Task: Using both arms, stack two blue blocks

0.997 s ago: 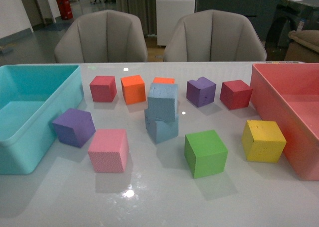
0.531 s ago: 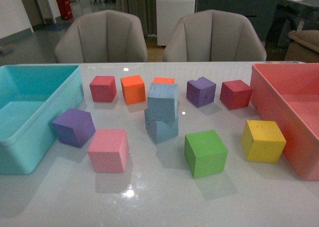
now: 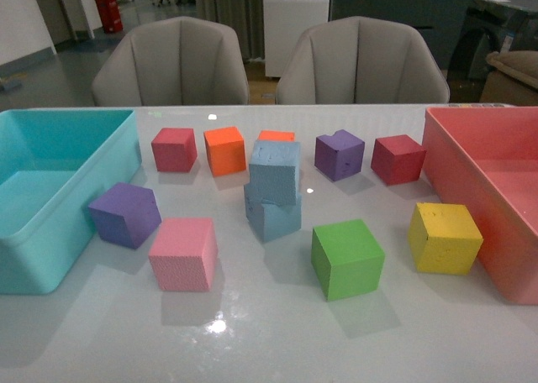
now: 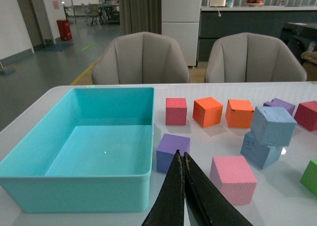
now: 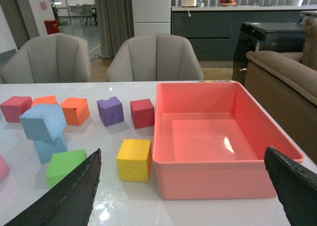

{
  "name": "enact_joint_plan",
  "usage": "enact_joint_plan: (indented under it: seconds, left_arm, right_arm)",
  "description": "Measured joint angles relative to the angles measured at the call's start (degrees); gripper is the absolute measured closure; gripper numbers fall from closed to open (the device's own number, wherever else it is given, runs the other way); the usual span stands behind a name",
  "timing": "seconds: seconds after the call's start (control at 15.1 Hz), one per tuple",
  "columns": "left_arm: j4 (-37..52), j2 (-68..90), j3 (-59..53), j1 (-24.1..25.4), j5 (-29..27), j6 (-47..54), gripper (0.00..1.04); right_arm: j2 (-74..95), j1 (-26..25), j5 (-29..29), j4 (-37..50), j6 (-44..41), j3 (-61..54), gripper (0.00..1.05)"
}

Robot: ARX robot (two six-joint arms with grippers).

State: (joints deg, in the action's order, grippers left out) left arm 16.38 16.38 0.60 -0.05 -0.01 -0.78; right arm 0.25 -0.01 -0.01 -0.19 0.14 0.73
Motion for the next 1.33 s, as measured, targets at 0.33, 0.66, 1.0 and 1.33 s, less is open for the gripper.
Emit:
enact_joint_plan:
  seconds: [0.33, 0.66, 1.0, 1.33]
  left_arm:
    - [-5.73, -5.81, 0.00, 0.00, 0.00, -0.02, 1.03]
    - [-16.59, -15.87, 0.02, 0.00, -0.02, 0.00, 1.03]
    - [-16.55, -15.87, 0.04, 0.00, -0.04, 0.00, 1.03]
    - [-16.57, -15.87, 0.04, 0.00, -0.02, -0.02, 0.69]
  right_arm:
    - [0.00, 0.00, 0.00, 0.00, 0.00, 0.00, 0.06]
    - [0.00, 0.00, 0.00, 0.09, 0.00, 0.00, 0.06]
    - [0.00, 0.00, 0.00, 0.00, 0.00, 0.00, 0.06]
    - [0.00, 0.00, 0.00, 0.00, 0.00, 0.00, 0.06]
